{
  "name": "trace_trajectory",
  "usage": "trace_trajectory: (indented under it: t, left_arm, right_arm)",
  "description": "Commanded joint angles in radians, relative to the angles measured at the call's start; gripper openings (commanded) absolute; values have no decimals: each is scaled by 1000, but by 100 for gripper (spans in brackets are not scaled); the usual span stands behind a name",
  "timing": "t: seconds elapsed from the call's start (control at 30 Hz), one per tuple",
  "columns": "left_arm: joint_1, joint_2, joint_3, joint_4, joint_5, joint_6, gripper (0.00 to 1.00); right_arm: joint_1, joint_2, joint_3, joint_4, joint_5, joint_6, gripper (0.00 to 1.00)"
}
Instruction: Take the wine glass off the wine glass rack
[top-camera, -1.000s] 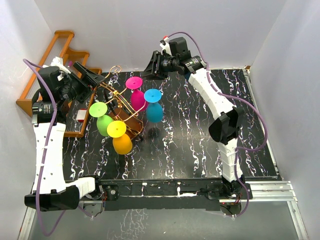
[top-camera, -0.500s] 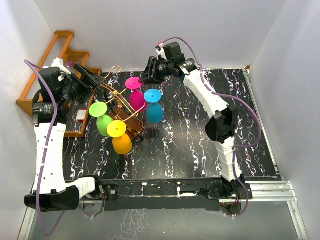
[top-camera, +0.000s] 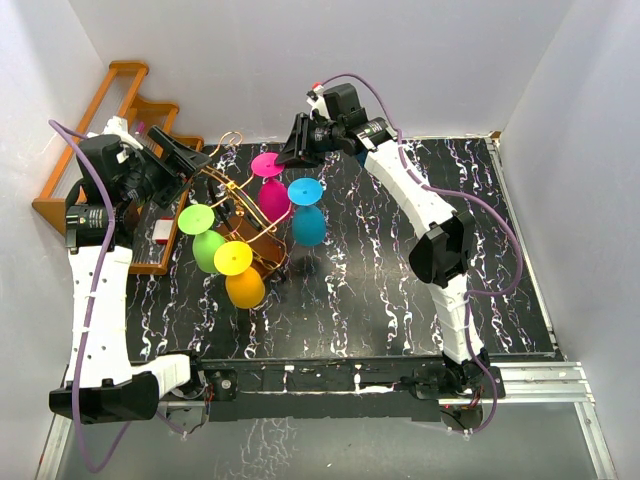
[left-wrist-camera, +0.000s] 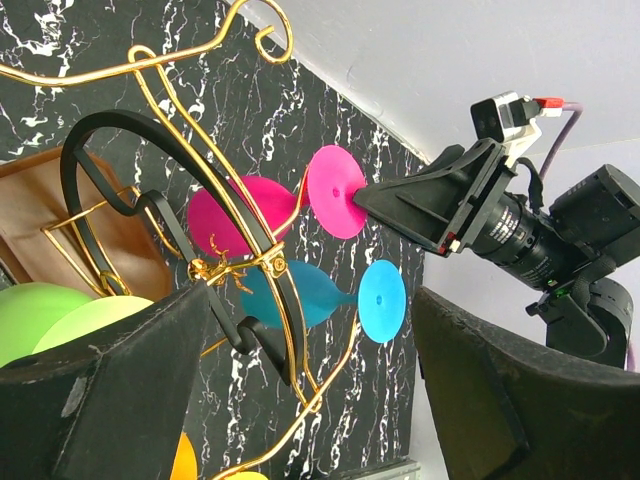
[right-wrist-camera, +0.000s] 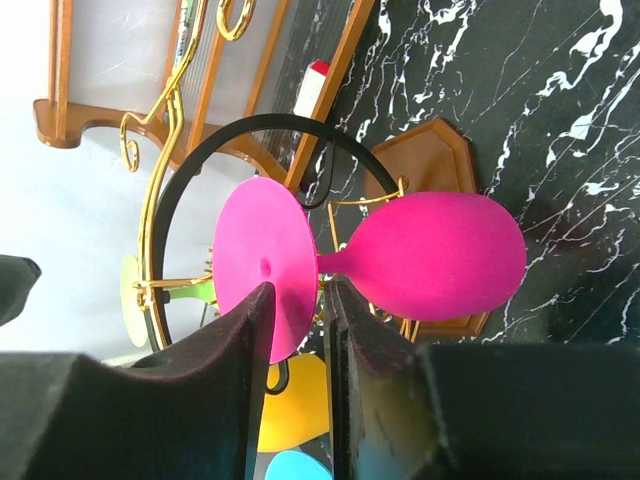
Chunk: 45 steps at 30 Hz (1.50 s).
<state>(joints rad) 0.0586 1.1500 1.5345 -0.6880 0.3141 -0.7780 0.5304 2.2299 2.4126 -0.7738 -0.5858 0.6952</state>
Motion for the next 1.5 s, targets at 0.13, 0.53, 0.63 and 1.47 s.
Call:
trace_trajectory:
  t: [0.13,0.53,0.63,1.47]
  left_arm:
    - [-2,-32,-13,19,-6,6,79]
    - [-2,-40,-4,15,-13,2,79]
    - [-2,-44,2,14,-15,2,79]
    - [-2,-87,-97,242,132,-153,95]
  right_arm:
    - [8,-8,52,81,-20,24,11]
    - [-6,-79,-41,206,32,128,8]
    - [-13,-105,-83,270,46,166,8]
    - [0,-117,-177,452,-194,238,8]
